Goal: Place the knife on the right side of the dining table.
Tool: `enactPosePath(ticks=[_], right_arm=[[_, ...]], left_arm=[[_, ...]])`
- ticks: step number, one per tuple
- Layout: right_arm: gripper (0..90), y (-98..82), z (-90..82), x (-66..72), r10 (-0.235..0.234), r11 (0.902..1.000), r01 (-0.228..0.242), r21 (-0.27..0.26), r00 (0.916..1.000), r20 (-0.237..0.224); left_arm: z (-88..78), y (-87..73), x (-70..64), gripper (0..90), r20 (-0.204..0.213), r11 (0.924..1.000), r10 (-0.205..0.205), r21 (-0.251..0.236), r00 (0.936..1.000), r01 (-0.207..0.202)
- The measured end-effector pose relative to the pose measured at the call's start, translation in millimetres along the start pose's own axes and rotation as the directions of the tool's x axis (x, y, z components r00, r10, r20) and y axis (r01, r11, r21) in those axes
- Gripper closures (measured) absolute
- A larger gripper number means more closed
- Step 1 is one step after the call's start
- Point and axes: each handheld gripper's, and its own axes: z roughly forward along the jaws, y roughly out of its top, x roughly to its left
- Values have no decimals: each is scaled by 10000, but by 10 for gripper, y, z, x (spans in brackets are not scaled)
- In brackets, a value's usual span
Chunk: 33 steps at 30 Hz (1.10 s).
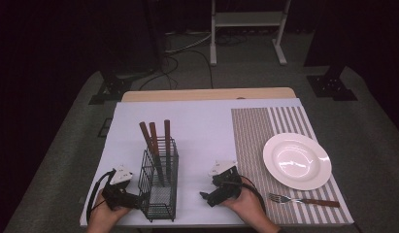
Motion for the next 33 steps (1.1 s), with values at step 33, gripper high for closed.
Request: enactPosePath(ticks=[33], right_arm=[[241, 420, -326, -266, 555, 9927, -629, -1033, 9958, -731]], left_arm=[[-2, 0, -1, 0, -8, 10000, 14, 19, 10000, -14]])
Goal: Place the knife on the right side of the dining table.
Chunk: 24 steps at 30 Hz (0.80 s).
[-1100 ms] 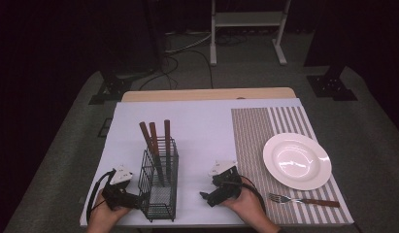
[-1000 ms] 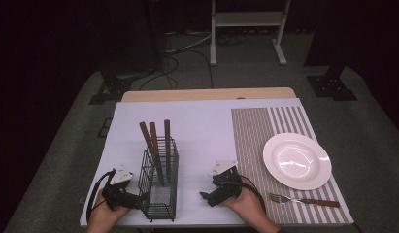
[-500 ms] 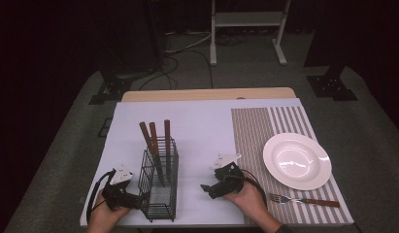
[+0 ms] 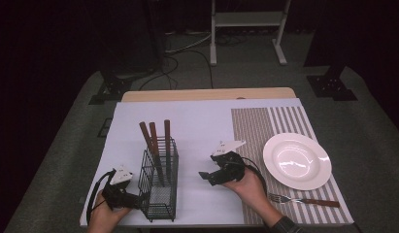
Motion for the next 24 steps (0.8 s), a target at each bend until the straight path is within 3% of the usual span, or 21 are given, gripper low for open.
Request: enactPosePath(ticks=[13, 24], right_arm=[[281, 228, -115, -68, 160, 9976, -174, -675, 9996, -223], [311, 510, -234, -124, 411, 9863, -512, -1568, 9969, -665]], left_arm=[[1, 0, 0, 0, -4, 10000, -14, -24, 10000, 14], [0, 0, -1, 0, 11, 10000, -24, -7, 10000, 24]])
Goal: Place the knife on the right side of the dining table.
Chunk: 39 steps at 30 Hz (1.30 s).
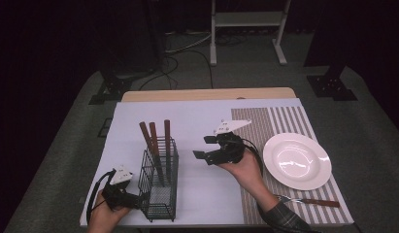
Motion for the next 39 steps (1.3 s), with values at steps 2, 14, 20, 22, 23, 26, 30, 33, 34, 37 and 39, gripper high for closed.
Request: enactPosePath(ticks=[2, 14, 20, 22, 23, 26, 30, 33, 34, 37, 39], right_arm=[[320, 37, -3, -14, 36, 9999, -37, -120, 10000, -68], [345, 278, 155, -48, 310, 9977, -344, -591, 9978, -587], [356, 384, 275, -32, 280, 9966, -344, -746, 9960, -846], [357, 423, 308, -26, 323, 9959, -397, -807, 9953, -917], [360, 439, 319, -25, 301, 9960, -377, -808, 9951, -937], [365, 507, 383, -12, 289, 9952, -382, -897, 9943, -1026], [369, 564, 453, 1, 282, 9944, -392, -979, 9934, -1107], [379, 608, 519, 9, 274, 9937, -398, -1044, 9926, -1182], [389, 627, 549, 13, 314, 9933, -447, -1068, 9919, -1228], [406, 658, 601, 11, 333, 9921, -485, -1155, 9909, -1302], [416, 674, 634, 12, 347, 9919, -507, -1168, 9902, -1353]], left_arm=[[0, 0, 0, 0, -3, 10000, 2, -7, 10000, -2], [2, -1, 1, 0, -17, 10000, 14, -36, 10000, -14], [2, -1, 2, 0, -23, 10000, 41, -21, 10000, -41], [2, -1, 2, 0, -21, 10000, 38, -19, 10000, -38], [2, -1, 2, 0, -21, 10000, 37, -18, 10000, -38], [2, -1, 2, 0, -17, 10000, 35, -18, 10000, -35], [0, 0, 2, 0, -7, 10000, 34, 5, 10000, -34], [1, 0, 1, 0, -6, 10000, 16, -13, 10000, -16], [1, 0, 1, 0, -10, 10000, 15, -16, 10000, -15], [1, 0, 1, 0, -10, 10000, 19, -13, 10000, -19], [1, 0, 1, 0, -9, 10000, 17, -13, 10000, -17]])
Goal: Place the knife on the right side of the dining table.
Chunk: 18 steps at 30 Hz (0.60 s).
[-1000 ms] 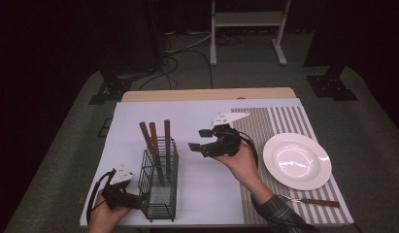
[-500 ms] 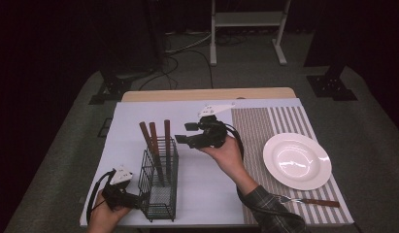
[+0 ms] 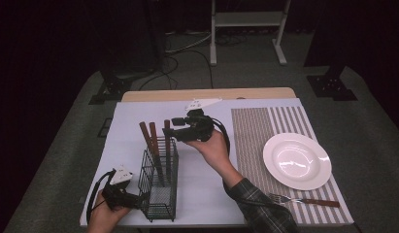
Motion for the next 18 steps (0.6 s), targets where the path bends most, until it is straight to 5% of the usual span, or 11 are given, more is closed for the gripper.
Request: enactPosePath(ticks=[18], right_arm=[[585, 1, 174, -116, 432, 9977, -450, -500, 9984, -366]], left_arm=[[-1, 0, 2, 0, 2, 10000, 19, 19, 10000, -19]])
